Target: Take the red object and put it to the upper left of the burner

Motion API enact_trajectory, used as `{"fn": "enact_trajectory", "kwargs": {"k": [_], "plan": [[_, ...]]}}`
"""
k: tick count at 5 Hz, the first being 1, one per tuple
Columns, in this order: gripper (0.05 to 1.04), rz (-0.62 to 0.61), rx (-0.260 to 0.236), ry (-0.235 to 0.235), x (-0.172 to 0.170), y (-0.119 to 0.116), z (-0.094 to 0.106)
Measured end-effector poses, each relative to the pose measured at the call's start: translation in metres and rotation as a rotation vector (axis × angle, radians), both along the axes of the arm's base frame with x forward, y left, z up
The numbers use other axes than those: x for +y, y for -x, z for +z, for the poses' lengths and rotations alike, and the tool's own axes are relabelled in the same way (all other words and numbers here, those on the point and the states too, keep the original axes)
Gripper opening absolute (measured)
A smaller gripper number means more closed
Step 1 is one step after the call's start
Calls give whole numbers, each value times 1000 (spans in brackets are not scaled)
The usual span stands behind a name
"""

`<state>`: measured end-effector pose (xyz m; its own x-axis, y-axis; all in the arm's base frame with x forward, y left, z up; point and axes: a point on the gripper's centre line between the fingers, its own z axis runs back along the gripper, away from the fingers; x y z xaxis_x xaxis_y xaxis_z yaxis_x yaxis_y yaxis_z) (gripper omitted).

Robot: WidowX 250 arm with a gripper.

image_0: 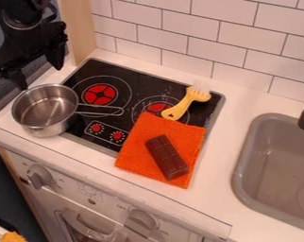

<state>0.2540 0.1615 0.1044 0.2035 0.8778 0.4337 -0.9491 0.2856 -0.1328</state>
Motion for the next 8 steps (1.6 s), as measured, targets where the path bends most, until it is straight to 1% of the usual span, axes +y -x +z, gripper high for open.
{"fn": "enact_trajectory", "kwargs": {"k": [1, 2, 3, 4, 5, 6, 7, 8], "plan": [[1001, 4, 16, 16, -3, 1, -7], [1001, -65, 1, 58, -39, -14, -6], [1001, -114, 21, 90, -60, -17, -7], [1001, -188, 39, 109, -88, -17, -12], [1001, -345, 84, 133, -126, -13, -27], [1001, -444, 115, 169, -162, -11, -40], [1001, -510, 123, 229, -190, -9, -55], [1001, -578, 185, 219, -204, -13, -72]]}}
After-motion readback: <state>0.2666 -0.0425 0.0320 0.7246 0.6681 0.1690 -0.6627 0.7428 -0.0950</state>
